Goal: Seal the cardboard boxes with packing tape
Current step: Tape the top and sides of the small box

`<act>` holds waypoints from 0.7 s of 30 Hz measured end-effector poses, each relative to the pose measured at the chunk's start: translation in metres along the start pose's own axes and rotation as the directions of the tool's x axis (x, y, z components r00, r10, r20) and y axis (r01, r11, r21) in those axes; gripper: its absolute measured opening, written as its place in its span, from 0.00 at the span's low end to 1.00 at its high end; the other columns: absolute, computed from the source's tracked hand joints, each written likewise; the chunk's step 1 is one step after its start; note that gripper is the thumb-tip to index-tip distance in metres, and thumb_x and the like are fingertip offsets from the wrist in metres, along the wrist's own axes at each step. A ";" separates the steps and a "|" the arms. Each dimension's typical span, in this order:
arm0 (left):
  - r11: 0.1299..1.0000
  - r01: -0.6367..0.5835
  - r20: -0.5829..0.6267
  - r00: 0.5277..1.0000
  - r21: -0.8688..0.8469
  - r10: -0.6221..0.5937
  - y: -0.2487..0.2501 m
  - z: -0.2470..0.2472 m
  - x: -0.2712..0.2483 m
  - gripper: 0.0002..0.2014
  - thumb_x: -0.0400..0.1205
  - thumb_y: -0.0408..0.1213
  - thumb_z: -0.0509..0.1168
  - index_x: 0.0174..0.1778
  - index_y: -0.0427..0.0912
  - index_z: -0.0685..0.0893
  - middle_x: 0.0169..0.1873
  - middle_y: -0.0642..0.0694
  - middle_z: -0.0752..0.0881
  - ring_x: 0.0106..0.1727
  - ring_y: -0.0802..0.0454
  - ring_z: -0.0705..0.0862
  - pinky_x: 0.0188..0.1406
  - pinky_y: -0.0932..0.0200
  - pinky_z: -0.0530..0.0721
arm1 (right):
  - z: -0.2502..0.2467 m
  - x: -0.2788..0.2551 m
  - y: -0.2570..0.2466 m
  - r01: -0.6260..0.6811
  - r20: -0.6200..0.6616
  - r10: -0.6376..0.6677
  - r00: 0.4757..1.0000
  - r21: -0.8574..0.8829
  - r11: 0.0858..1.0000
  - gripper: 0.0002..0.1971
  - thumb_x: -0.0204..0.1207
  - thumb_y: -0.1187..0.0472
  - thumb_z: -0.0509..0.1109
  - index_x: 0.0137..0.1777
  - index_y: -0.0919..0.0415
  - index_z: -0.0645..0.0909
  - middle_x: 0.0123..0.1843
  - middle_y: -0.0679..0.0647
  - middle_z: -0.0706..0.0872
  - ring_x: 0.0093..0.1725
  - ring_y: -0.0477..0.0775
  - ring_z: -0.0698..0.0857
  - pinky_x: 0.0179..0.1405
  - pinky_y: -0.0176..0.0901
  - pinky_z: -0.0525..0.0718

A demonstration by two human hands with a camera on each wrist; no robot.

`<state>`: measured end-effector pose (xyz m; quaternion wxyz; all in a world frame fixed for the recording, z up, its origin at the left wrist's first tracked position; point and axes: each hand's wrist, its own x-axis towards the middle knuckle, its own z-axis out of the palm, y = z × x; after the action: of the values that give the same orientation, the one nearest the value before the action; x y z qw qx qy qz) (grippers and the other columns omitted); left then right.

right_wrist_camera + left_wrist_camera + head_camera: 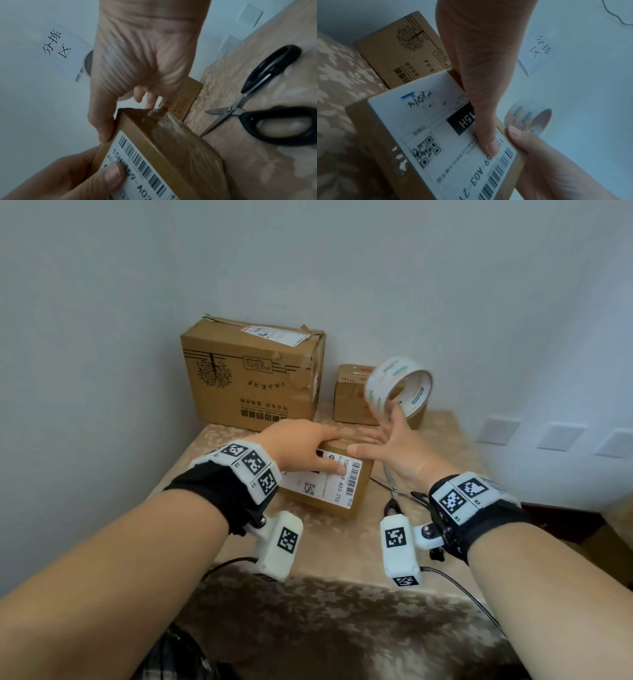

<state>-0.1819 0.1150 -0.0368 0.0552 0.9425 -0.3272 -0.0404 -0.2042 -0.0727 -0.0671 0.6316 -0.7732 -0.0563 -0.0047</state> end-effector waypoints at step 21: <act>0.959 0.271 -0.219 0.944 0.087 -0.247 -0.013 -0.004 0.056 0.55 0.67 0.64 0.73 0.82 0.42 0.52 0.74 0.41 0.65 0.74 0.40 0.64 0.69 0.43 0.73 | -0.059 0.009 0.015 -0.130 -0.338 0.099 0.936 -0.070 0.989 0.18 0.87 0.59 0.56 0.74 0.64 0.69 0.48 0.62 0.89 0.40 0.53 0.86 0.39 0.42 0.86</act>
<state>-0.1298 0.0904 -0.0364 0.0284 0.9780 -0.1948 0.0696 -0.1903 -0.1329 -0.0687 0.5954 -0.7912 0.0966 -0.1012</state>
